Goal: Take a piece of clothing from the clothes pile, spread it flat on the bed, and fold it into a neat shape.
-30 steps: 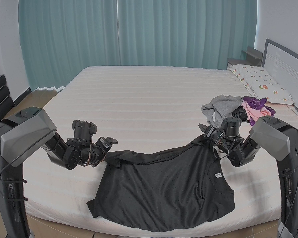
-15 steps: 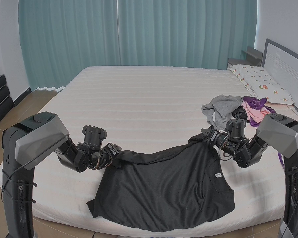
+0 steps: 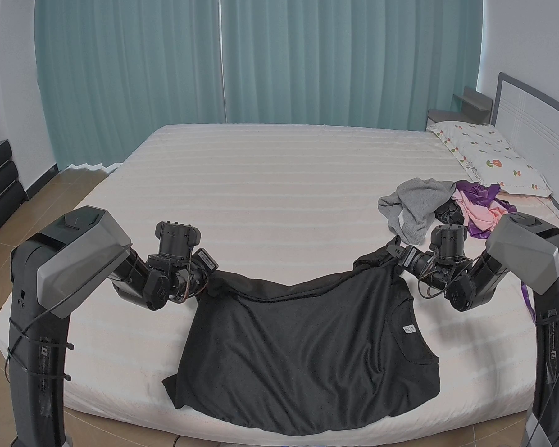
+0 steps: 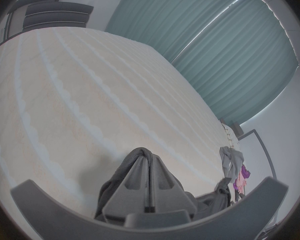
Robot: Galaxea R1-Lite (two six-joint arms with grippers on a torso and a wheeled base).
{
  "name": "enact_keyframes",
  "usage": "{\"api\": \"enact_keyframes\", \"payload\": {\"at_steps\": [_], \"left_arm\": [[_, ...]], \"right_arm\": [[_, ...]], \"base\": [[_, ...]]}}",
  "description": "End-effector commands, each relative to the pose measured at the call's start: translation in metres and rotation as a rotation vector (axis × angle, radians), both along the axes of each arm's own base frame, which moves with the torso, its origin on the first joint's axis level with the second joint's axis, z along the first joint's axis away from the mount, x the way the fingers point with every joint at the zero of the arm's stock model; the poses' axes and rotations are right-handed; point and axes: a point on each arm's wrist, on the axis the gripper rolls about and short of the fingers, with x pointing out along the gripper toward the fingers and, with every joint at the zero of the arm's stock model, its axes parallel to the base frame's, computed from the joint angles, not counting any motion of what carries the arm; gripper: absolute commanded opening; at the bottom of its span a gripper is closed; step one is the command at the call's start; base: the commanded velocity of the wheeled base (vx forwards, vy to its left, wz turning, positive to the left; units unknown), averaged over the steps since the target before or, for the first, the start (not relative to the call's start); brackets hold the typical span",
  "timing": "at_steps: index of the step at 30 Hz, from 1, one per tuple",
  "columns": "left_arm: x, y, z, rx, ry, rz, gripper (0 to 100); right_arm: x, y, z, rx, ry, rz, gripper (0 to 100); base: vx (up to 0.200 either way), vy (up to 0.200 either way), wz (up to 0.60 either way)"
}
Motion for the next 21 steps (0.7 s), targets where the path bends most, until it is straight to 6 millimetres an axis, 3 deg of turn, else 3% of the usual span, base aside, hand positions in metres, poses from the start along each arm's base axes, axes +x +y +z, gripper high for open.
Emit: {"api": "enact_keyframes", "payload": {"at_steps": [1,7,8,14,21], "left_arm": [[0.009,0.001,0.01,-0.013,-0.042,0.024,0],[0.011,0.003,0.012,-0.015,-0.051,0.029,0],[0.011,0.003,0.012,-0.015,-0.051,0.029,0],[0.016,0.009,0.012,-0.017,-0.057,0.044,0],[0.034,0.025,0.013,-0.031,-0.091,0.089,0]], "right_arm": [[0.013,-0.007,-0.014,0.002,0.005,-0.018,100],[0.026,0.0,-0.035,0.004,0.06,0.006,100],[0.028,0.001,-0.037,0.01,0.061,0.018,0],[0.04,0.006,-0.044,0.026,0.041,0.047,0],[0.058,-0.012,-0.02,0.054,-0.055,-0.046,0]], "base": [[0.0,0.0,0.0],[0.0,0.0,0.0],[0.0,0.0,0.0],[0.0,0.0,0.0],[0.0,0.0,0.0]]}}
